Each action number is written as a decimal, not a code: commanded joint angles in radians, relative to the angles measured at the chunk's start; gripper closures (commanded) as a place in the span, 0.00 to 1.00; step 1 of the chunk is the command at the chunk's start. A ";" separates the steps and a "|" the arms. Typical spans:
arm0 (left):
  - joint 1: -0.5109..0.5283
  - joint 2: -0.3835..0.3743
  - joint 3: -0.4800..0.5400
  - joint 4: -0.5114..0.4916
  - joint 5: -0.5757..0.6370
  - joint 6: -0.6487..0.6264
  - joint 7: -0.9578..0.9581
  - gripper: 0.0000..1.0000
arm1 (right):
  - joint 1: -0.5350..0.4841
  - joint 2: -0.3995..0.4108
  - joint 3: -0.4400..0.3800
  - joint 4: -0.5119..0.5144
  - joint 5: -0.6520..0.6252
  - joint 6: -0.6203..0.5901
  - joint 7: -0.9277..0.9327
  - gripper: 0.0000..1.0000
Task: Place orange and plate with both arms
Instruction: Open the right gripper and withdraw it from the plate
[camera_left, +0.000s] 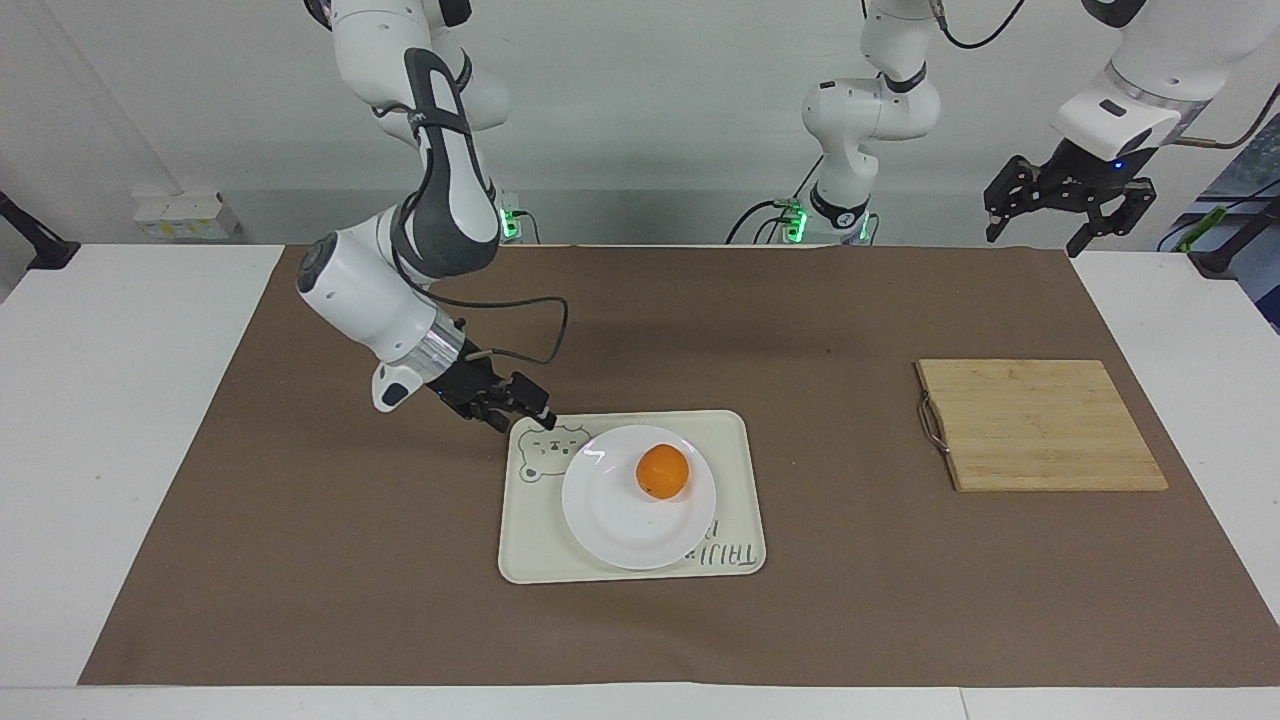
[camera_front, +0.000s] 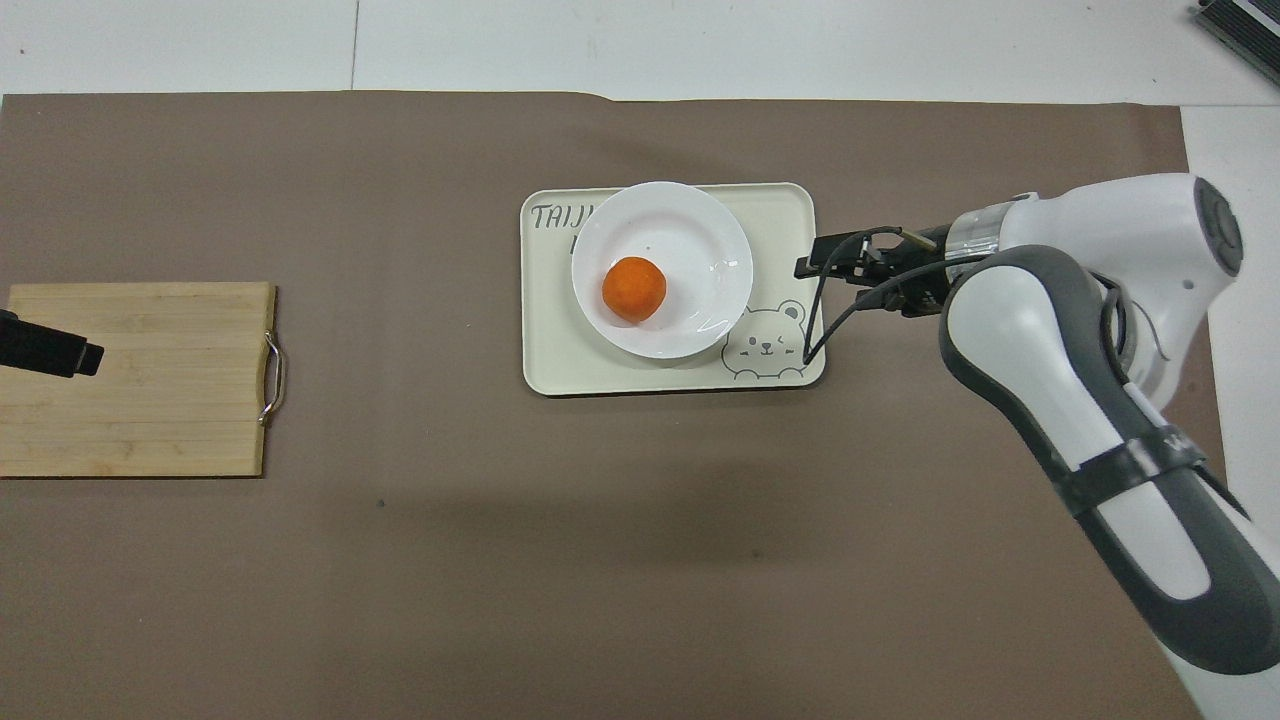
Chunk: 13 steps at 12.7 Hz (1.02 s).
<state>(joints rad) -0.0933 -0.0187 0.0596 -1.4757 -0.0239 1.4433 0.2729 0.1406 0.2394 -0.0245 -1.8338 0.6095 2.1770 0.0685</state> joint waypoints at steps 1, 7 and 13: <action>0.020 -0.004 -0.014 0.011 -0.004 -0.020 0.006 0.00 | -0.074 -0.064 0.008 -0.005 -0.121 -0.068 0.010 0.00; 0.020 -0.004 -0.014 0.011 -0.004 -0.020 0.006 0.00 | -0.108 -0.193 0.008 0.068 -0.607 -0.275 -0.076 0.00; 0.020 -0.004 -0.014 0.011 -0.004 -0.020 0.006 0.00 | -0.182 -0.238 -0.006 0.207 -0.643 -0.468 -0.282 0.00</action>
<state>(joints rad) -0.0933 -0.0187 0.0596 -1.4757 -0.0239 1.4432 0.2729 -0.0089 -0.0221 -0.0335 -1.7026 -0.0361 1.7749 -0.1508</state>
